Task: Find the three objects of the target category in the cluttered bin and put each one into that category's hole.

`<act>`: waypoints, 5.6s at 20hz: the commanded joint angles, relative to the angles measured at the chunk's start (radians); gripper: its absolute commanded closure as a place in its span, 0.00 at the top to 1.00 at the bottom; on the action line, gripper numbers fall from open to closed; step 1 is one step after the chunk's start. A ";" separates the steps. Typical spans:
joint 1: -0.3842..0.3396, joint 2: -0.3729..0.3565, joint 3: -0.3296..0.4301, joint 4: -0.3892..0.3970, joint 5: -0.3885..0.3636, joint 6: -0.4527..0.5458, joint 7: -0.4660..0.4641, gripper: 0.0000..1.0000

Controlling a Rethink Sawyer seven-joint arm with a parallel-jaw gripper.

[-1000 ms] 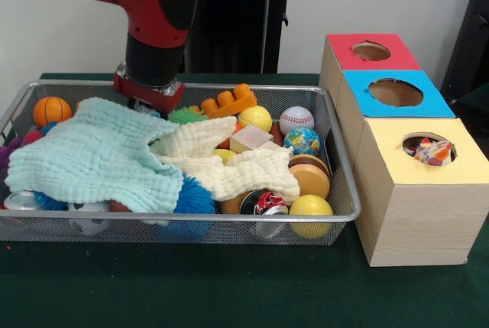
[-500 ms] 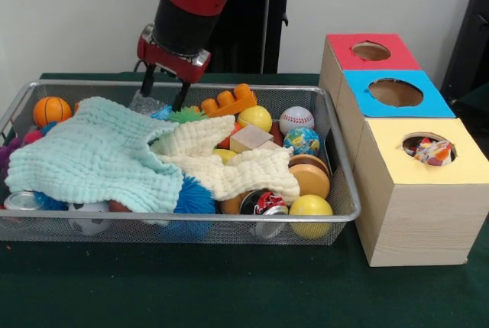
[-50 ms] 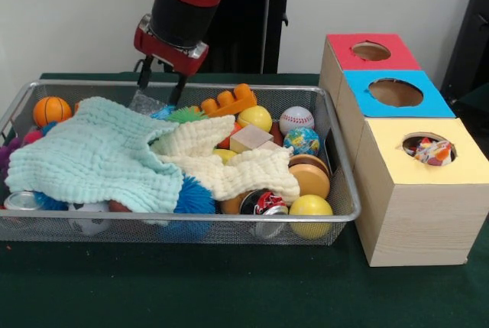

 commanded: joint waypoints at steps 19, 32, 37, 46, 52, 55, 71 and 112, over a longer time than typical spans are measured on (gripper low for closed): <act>0.002 0.234 -0.011 -0.003 0.228 -0.198 0.215 1.00; 0.041 0.170 -0.035 0.004 0.360 0.157 0.209 1.00; 0.072 0.145 -0.071 -0.015 0.375 0.227 0.188 1.00; 0.039 0.227 -0.036 -0.050 0.364 0.057 0.164 1.00; 0.091 0.232 -0.100 -0.066 0.289 -0.247 0.209 1.00; 0.090 0.212 -0.091 -0.038 0.300 -0.285 0.206 1.00; 0.053 0.070 -0.011 -0.052 0.344 -0.022 0.034 1.00; 0.024 0.157 0.011 -0.034 0.335 -0.098 0.110 1.00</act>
